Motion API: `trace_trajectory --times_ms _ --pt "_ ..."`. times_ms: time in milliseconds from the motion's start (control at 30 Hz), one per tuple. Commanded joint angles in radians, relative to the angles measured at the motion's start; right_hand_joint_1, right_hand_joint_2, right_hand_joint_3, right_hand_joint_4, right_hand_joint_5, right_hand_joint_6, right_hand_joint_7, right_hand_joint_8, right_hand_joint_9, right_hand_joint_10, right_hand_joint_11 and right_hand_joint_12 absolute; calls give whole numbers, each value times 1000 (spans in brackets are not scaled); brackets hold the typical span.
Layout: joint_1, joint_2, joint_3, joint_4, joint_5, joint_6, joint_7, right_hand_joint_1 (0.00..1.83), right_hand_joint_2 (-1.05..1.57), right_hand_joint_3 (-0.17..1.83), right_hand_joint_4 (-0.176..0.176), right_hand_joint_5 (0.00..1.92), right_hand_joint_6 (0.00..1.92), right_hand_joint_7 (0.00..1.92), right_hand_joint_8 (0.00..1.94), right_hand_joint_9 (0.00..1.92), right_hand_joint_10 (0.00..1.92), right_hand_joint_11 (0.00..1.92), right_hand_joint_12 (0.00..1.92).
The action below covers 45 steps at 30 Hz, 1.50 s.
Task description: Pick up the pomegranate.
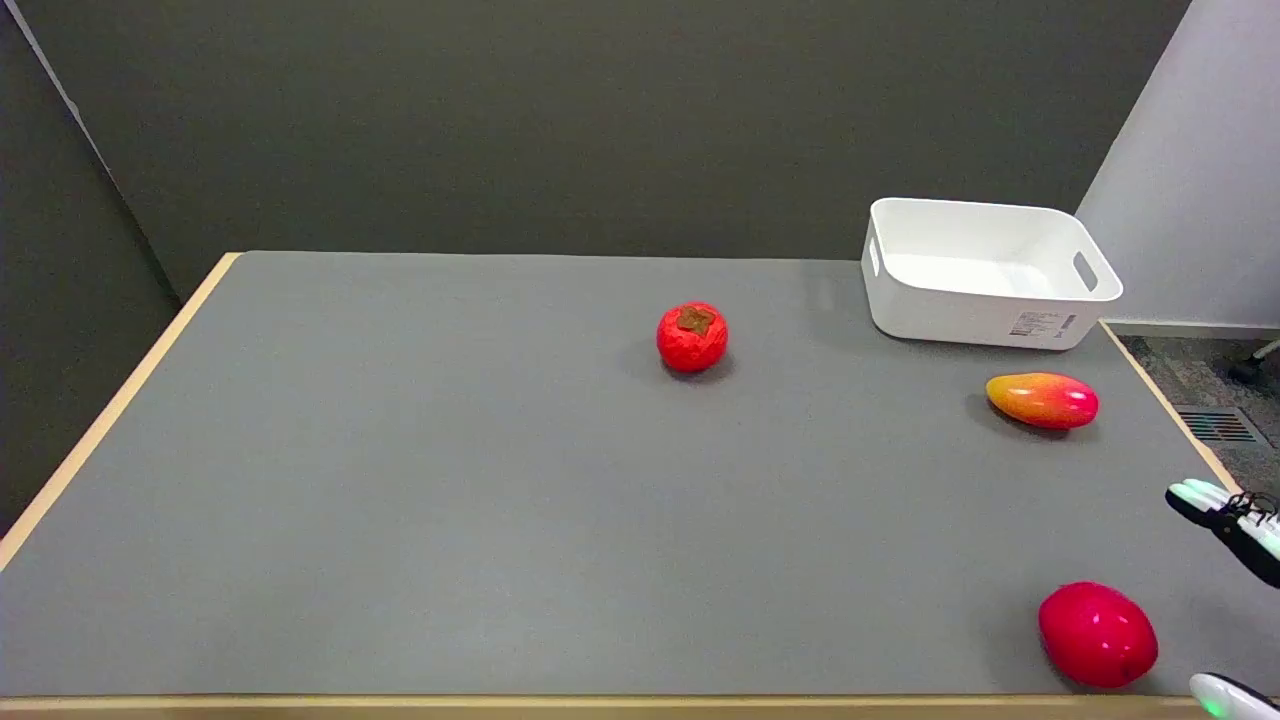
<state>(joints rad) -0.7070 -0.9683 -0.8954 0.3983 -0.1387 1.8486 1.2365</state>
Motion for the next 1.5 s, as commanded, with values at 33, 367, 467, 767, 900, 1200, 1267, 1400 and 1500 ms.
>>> trace_trajectory --times_ms 33,367,467,767,900,1200,1267,1400,1500 --pt "18 -38 -77 2 -6 -2 -61 390 451 898 23 12 200 22 175 -1 229 -1 792" --pt "22 -38 -133 79 -6 -2 -155 408 456 897 16 20 220 30 184 -1 242 -1 816" --pt "23 -38 -143 92 -6 -2 -159 523 452 924 10 71 131 85 76 46 121 14 724" --pt "20 -40 -154 83 -6 -3 -186 534 490 944 0 74 146 86 88 52 141 8 751" --pt "20 -44 -174 81 -6 -5 -224 557 499 947 -1 72 163 84 101 49 152 10 763" --pt "20 -52 -185 62 -6 -5 -229 597 512 953 -3 68 190 80 122 45 168 10 777" --pt "19 -53 -185 57 -6 -5 -230 600 513 954 -3 68 192 80 122 45 169 10 778" --pt "22 -53 -185 44 -6 -5 -230 604 513 954 -3 67 196 80 120 44 171 10 778" --pt "28 -48 -185 32 -13 -5 -231 605 512 953 -3 66 200 79 122 42 177 10 781"
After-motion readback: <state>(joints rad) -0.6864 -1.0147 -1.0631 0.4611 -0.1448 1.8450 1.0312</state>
